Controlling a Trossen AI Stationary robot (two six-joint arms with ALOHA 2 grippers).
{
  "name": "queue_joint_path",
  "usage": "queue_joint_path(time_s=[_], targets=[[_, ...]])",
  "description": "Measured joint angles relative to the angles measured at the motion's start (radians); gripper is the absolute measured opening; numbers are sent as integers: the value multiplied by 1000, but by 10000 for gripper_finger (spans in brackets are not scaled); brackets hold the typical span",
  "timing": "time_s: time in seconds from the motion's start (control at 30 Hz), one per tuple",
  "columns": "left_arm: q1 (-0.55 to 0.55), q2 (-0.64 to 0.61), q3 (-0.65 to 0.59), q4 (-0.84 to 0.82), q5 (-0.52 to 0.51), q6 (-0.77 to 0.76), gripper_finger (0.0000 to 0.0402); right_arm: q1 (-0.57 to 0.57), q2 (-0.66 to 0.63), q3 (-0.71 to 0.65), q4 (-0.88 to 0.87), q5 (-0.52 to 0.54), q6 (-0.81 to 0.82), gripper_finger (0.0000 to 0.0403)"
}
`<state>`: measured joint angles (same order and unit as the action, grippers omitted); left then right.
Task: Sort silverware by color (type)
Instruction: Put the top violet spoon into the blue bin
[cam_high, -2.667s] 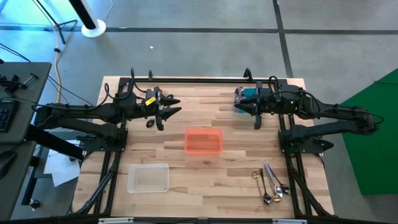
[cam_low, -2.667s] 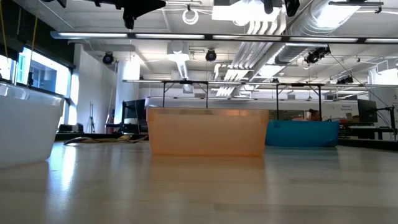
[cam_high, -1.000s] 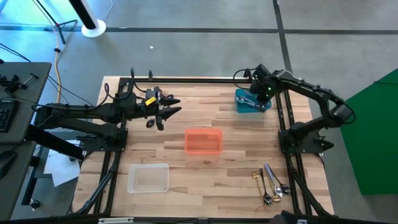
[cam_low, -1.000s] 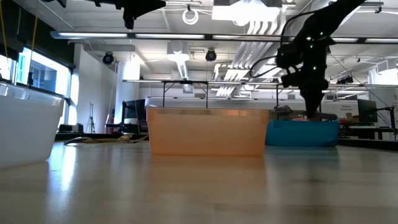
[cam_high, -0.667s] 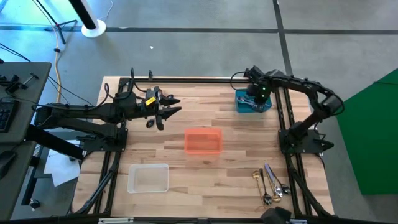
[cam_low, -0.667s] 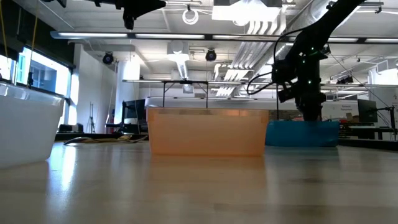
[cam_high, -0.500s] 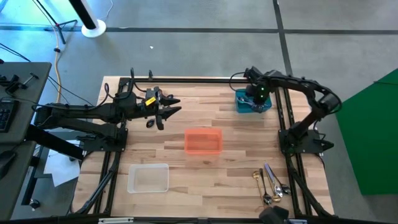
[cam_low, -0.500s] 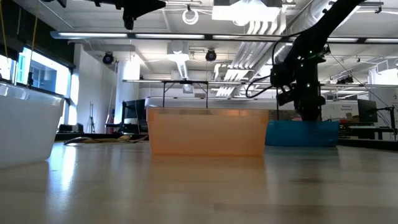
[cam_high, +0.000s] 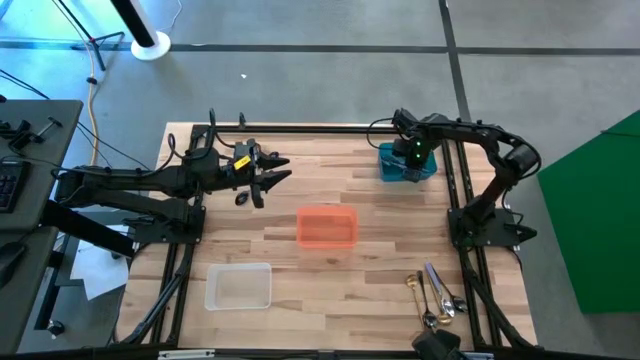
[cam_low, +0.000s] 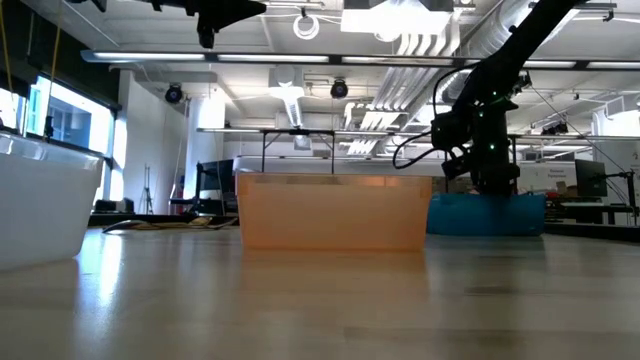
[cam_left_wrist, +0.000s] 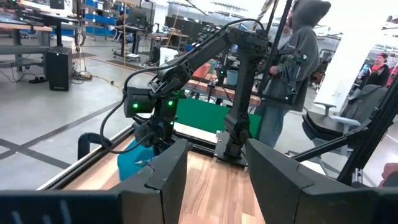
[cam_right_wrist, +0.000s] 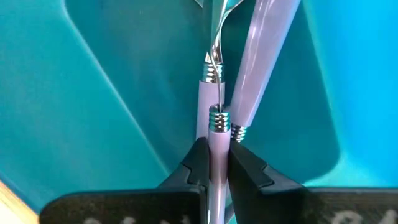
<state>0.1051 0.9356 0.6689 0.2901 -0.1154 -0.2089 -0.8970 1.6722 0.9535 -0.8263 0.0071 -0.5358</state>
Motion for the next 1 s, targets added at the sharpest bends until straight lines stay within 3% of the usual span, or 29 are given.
queue_joint_path(time_s=[0.37, 1.0], targets=[[0, 0, 0, 0, -1, 0, 156, 0, 2, -1, 8, 0, 3, 61], [0, 0, 0, 0, -1, -1, 156, 0, 2, -2, 16, 0, -4, 68]])
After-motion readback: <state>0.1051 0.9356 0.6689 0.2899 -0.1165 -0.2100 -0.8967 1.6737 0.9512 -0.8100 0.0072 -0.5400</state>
